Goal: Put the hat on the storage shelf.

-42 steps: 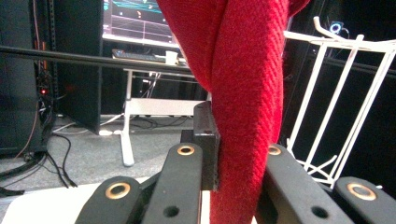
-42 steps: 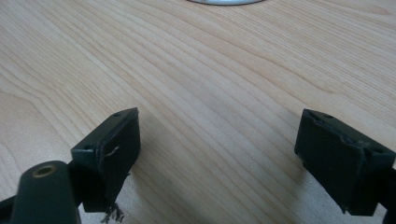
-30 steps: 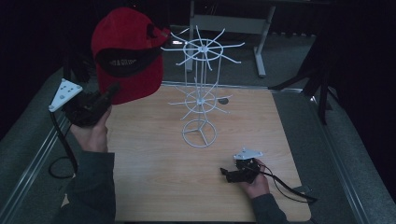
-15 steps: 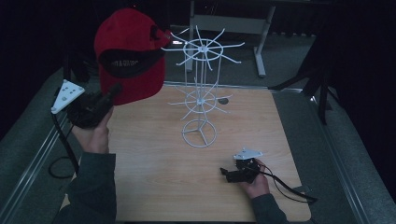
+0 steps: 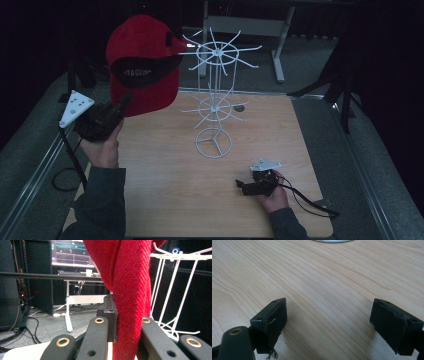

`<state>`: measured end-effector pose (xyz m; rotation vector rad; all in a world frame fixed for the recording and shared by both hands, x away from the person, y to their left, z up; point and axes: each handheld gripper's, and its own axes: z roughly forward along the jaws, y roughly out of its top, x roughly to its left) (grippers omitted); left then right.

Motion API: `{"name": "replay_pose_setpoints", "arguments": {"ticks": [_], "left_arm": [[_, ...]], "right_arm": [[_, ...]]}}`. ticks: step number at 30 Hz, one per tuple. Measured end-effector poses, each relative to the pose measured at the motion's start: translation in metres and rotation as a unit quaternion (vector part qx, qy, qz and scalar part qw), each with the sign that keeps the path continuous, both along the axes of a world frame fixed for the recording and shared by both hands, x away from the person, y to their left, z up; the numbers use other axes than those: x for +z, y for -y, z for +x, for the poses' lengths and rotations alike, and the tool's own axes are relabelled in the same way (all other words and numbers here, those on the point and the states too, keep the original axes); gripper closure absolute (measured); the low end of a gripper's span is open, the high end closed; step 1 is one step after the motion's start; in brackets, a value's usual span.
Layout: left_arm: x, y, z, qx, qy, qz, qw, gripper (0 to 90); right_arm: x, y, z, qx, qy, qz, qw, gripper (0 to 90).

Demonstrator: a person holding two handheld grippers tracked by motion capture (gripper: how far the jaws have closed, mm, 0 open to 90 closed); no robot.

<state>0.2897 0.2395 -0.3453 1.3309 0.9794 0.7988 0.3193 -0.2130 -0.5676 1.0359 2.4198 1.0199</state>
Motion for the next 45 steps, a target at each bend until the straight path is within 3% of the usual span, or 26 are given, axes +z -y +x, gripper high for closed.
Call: {"name": "replay_pose_setpoints", "arguments": {"ticks": [6, 15, 28, 31, 33, 37, 45], "left_arm": [[-0.013, 0.002, -0.002, -0.006, -0.003, 0.002, 1.0, 85.7], [-0.044, 0.006, 0.002, -0.011, -0.019, 0.01, 0.9997, 85.7], [-0.074, 0.006, 0.007, -0.018, -0.061, 0.03, 0.9975, 84.7], [-0.075, 0.003, 0.008, -0.027, -0.061, 0.022, 0.9975, 78.7], [-0.074, 0.002, 0.008, -0.036, -0.062, 0.013, 0.9973, 68.1], [-0.072, 0.001, 0.008, -0.029, -0.064, 0.01, 0.9975, 56.2], [-0.076, -0.004, 0.01, -0.021, -0.079, 0.001, 0.9967, 46.3]], "right_arm": [[0.0, 0.0, 0.0, 0.0, 0.0, 0.0, 1.0, 14.0], [0.0, 0.0, 0.0, 0.0, 0.001, 0.001, 1.0, 14.0], [0.0, 0.0, 0.0, -0.001, 0.0, 0.001, 1.0, 14.0], [0.0, 0.0, 0.0, -0.001, 0.0, 0.002, 1.0, 14.0], [0.0, 0.0, 0.0, 0.0, 0.001, 0.001, 1.0, 14.0], [0.0, 0.0, 0.0, 0.0, 0.0, 0.001, 1.0, 14.0], [0.0, 0.0, 0.0, -0.001, 0.0, 0.001, 1.0, 14.0]]}}
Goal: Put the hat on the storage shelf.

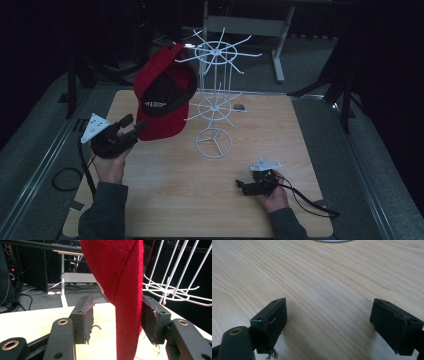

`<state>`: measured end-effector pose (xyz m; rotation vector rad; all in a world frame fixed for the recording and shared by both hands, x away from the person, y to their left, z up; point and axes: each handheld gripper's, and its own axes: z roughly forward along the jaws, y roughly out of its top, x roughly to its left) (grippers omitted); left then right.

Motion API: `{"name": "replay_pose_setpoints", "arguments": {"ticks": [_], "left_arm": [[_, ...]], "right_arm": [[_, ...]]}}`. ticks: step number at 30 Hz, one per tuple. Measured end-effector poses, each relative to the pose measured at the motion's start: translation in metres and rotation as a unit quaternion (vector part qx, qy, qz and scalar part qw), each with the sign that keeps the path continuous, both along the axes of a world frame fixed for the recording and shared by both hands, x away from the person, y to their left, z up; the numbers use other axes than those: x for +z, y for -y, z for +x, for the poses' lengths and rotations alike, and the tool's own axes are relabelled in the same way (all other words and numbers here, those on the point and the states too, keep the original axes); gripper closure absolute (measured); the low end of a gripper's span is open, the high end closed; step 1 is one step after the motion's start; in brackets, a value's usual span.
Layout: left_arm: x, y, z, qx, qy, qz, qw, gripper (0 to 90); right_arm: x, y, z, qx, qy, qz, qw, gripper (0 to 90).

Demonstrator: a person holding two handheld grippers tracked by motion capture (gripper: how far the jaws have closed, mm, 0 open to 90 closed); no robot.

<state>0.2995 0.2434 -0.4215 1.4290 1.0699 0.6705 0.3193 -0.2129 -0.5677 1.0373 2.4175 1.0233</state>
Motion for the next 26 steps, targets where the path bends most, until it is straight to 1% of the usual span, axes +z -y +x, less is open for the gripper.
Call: {"name": "replay_pose_setpoints", "arguments": {"ticks": [3, 6, 8, 11, 14, 21, 26], "left_arm": [[-0.002, -0.002, 0.001, -0.003, -0.008, -0.001, 1.0, 43.6], [-0.005, -0.003, 0.001, -0.006, -0.012, 0.002, 0.9999, 41.1], [-0.007, -0.002, 0.001, -0.006, -0.016, 0.011, 0.9998, 36.7], [-0.01, -0.001, 0.001, -0.008, -0.021, 0.018, 0.9996, 33.5], [-0.014, 0.0, 0.001, -0.012, -0.024, 0.017, 0.9995, 31.9], [-0.022, 0.001, 0.0, -0.017, -0.029, 0.011, 0.9994, 31.1], [-0.028, 0.002, -0.001, -0.023, -0.039, 0.012, 0.9989, 31.0]], "right_arm": [[0.0, 0.0, 0.0, 0.0, -0.001, 0.0, 1.0, 14.0], [0.0, 0.0, 0.0, 0.0, -0.001, 0.0, 1.0, 14.0], [0.0, 0.0, 0.0, 0.0, -0.001, 0.0, 1.0, 14.0], [0.0, 0.0, 0.0, 0.0, -0.001, 0.0, 1.0, 14.0], [0.0, 0.0, 0.0, 0.0, 0.0, 0.0, 1.0, 14.0], [0.0, 0.0, 0.0, 0.0, 0.001, 0.0, 1.0, 14.0], [0.0, 0.0, 0.0, 0.0, 0.0, 0.0, 1.0, 14.0]]}}
